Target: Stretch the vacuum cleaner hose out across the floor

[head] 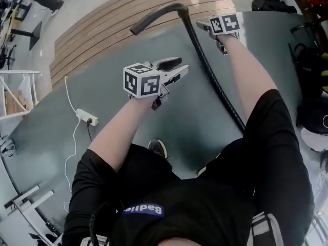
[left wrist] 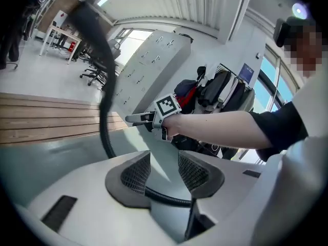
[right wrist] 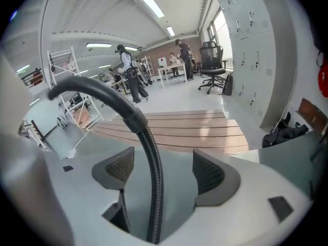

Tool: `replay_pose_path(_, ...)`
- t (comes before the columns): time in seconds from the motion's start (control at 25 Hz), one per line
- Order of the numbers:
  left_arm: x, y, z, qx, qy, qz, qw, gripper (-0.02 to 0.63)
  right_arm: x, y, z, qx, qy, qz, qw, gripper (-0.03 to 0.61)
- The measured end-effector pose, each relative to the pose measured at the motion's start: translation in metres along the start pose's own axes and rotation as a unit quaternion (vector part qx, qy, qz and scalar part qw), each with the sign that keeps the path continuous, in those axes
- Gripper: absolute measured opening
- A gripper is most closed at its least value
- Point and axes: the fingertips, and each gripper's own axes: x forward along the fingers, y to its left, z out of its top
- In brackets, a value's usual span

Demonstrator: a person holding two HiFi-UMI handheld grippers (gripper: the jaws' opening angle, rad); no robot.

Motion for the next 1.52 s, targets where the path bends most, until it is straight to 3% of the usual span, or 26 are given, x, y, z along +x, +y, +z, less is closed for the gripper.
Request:
replay_pose_path(0.36,0.03,0.041,-0.003,-0.002,0.011,0.012,0.9999,0.173,-0.003,0.041,-0.057,-0.062,0.026,0.041,0.997,0.339)
replay_pose_path(0.64,0.048,0.083,-0.026,-0.031,0.031,0.039,0.9983,0.173,-0.037,-0.017,-0.141,-0.007,0.056,0.019,0.998,0.337)
replay_pose_path(0.8,0.042,0.079,0.018,0.003,-0.012,0.037,0.9992,0.173,-0.078,-0.049,-0.14,0.003,0.037,0.011,0.999,0.339)
replay_pose_path(0.92,0.033,0.039,0.074,0.066,-0.039,0.009,0.997,0.173,-0.117,-0.063,-0.119,0.01,0.022,0.013,1.0,0.337)
replay_pose_path(1.08,0.007,-0.031,0.12,0.132,-0.028,-0.032,0.9903,0.173,-0.181,-0.046,-0.073,0.02,-0.013,0.009,1.0,0.337)
replay_pose_path(1.24,-0.036,-0.107,0.131,0.117,-0.018,-0.053,0.9916,0.173,-0.262,0.016,-0.037,0.053,-0.06,0.032,0.996,0.337)
replay_pose_path(1.4,-0.081,-0.204,0.12,0.081,0.012,-0.067,0.9944,0.173,-0.363,0.097,-0.045,0.092,-0.083,0.081,0.989,0.337)
replay_pose_path(1.52,-0.117,-0.272,0.126,0.05,0.03,-0.074,0.9956,0.173,-0.448,0.155,-0.043,0.123,-0.084,0.09,0.985,0.337)
